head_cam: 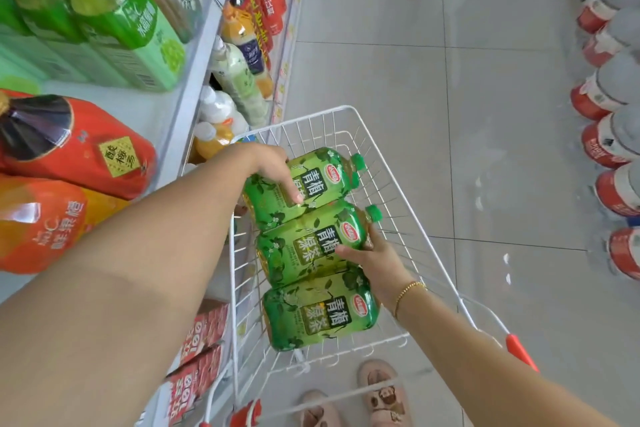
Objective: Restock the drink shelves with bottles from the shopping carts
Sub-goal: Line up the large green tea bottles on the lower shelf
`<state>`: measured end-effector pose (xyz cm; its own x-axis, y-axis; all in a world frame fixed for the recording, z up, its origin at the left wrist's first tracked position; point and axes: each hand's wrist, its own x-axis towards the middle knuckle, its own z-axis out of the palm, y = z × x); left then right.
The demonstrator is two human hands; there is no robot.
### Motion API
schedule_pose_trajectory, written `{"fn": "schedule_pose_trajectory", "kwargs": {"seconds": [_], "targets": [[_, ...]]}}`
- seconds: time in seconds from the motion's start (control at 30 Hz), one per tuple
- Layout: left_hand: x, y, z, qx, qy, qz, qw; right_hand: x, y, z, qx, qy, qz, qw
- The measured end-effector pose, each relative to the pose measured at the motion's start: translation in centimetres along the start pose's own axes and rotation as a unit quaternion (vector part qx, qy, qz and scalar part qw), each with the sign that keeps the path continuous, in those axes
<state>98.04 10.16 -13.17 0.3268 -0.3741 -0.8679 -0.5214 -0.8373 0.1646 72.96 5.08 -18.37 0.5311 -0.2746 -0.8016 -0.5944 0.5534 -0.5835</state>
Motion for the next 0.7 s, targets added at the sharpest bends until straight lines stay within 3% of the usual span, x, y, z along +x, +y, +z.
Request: {"fn": "schedule_pose_trajectory", "kwargs": {"seconds": [0.23,0.37,0.57,0.7], "targets": [[-3.2,0.0,-0.8,-0.038,0.049,-0.004,0.998,0.0,-0.7,0.9,0.059,0.055,0.039,0.996],[-4.0,-0.1,-0.5,-0.035,0.078,0.015,0.996,-0.6,-0.8,1.5,0.022,0.047,0.024,0.998],[-5.6,0.2,1.7,0.002,0.215,-0.014,0.976,-1.4,-0.8,3.5,0.022,0.046,-0.074,0.996],[-8.5,-0.4,3.2,-0.103,0.312,-0.019,0.944,-3.6,-0.9,3.5,-0.043,0.107,-0.153,0.982]]}}
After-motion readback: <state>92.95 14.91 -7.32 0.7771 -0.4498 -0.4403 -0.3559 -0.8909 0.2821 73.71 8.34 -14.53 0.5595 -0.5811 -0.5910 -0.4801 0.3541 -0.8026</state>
